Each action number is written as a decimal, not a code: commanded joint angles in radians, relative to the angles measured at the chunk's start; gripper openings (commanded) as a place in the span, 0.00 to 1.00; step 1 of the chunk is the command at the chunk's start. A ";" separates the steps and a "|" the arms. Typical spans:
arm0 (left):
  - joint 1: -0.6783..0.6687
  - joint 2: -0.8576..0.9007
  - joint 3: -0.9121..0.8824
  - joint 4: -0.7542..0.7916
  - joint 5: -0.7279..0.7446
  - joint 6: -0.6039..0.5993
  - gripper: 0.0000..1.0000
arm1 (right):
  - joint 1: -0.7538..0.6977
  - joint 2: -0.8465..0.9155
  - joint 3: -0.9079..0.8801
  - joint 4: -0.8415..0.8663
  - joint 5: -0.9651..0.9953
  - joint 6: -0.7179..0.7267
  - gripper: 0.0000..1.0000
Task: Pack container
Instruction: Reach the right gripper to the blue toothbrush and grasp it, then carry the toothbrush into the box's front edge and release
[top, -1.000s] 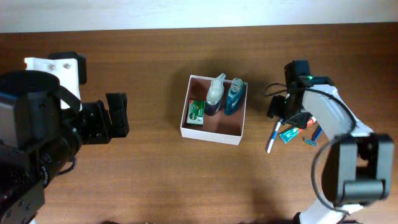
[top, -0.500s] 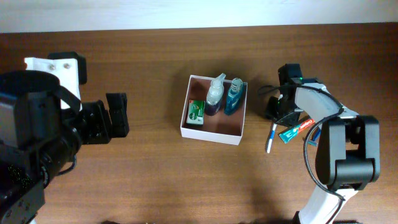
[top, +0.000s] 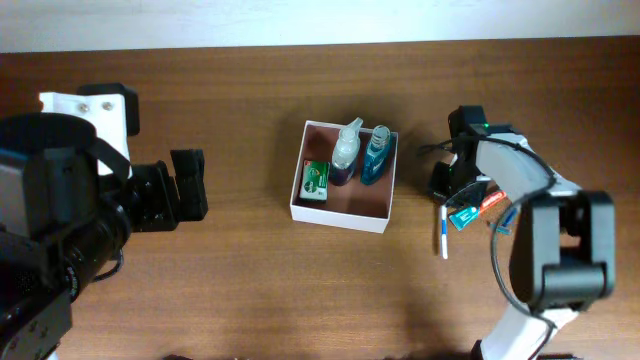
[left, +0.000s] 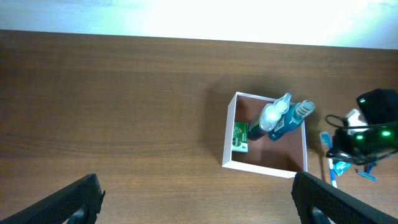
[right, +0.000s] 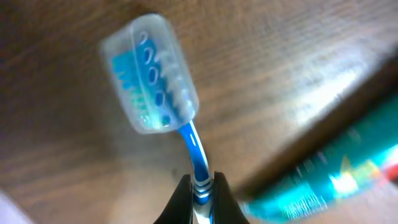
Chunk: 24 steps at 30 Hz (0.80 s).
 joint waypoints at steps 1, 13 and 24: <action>0.002 0.001 0.000 0.000 -0.014 0.012 0.99 | 0.029 -0.194 0.055 -0.040 0.005 -0.035 0.04; 0.002 0.001 0.000 0.000 -0.015 0.012 0.99 | 0.510 -0.562 0.061 -0.010 -0.056 -0.615 0.04; 0.002 0.001 0.000 0.000 -0.015 0.012 0.99 | 0.594 -0.303 0.061 0.192 -0.016 -1.022 0.04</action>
